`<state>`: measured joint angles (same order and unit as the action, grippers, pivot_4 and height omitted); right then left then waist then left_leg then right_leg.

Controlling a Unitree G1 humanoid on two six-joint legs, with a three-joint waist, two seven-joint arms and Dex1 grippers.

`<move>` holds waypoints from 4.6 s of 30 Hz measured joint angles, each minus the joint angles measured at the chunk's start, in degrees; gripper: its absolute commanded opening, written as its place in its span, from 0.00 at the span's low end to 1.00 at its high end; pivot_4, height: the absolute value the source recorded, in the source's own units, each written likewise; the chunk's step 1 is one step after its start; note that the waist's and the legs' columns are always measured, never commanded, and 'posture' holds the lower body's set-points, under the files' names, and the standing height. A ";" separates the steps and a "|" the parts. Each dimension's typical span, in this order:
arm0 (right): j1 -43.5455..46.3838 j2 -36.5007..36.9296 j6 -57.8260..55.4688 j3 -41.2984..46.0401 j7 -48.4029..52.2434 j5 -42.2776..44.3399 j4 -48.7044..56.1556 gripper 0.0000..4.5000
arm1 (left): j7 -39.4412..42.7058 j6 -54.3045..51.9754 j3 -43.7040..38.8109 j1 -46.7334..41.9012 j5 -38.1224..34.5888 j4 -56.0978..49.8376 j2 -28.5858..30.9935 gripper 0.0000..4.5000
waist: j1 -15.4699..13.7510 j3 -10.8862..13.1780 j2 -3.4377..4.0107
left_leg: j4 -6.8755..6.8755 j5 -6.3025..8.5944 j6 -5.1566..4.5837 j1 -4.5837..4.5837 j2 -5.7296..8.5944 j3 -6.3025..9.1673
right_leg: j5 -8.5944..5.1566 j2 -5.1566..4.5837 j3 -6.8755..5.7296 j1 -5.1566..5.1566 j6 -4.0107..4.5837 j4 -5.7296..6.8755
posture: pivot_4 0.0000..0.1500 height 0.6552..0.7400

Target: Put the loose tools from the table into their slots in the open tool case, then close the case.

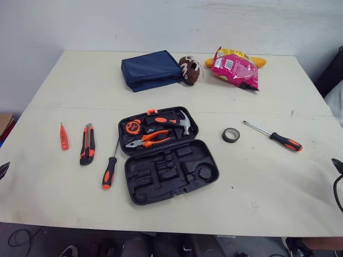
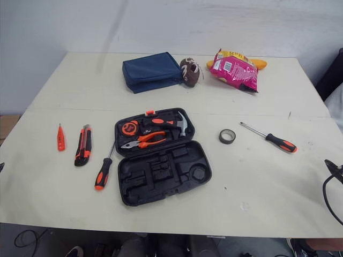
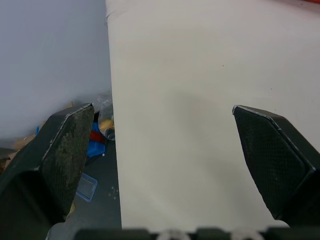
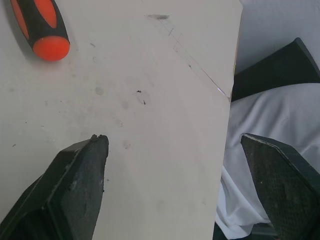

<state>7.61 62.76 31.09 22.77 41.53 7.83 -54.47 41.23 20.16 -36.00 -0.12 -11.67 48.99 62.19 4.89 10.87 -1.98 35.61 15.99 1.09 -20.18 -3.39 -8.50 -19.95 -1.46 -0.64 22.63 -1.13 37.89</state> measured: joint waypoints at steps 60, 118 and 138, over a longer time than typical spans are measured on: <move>27.21 -23.73 -24.44 -32.50 31.51 -4.08 30.33 0.00 | 4.78 -47.39 43.94 -19.87 3.98 -55.41 -22.09 0.01 | -2.73 0.03 0.18 | 0.77 0.09 -0.11 -0.24 -0.10 0.05 | -0.01 0.10 0.09 0.05 -0.11 0.40 | 1.00 1.00; -0.23 -11.97 -11.78 4.33 24.98 13.30 20.32 1.00 | -0.82 -37.48 -17.99 16.56 -11.57 -41.88 -14.53 0.98 | -0.05 -0.01 -0.15 | 0.30 0.45 -0.31 -0.04 -0.15 0.07 | -0.05 0.03 -0.01 -0.11 -0.02 0.03 | 1.00 1.00; 5.42 -30.35 -19.87 -14.28 44.23 28.76 50.24 1.00 | -40.19 -104.93 2.35 2.50 -34.98 -102.32 -31.97 0.98 | -1.51 0.01 -0.12 | 0.56 0.25 -0.17 -0.11 -0.10 0.18 | 0.01 0.15 0.04 -0.21 -0.15 0.07 | 1.00 1.00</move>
<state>13.03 32.41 11.22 8.50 85.77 36.59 -4.23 1.04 -84.77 -33.65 2.38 -46.65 -53.33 30.21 3.38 10.89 -2.11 36.17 16.24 0.91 -20.29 -3.48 -8.32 -19.95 -1.31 -0.60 22.42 -1.27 37.97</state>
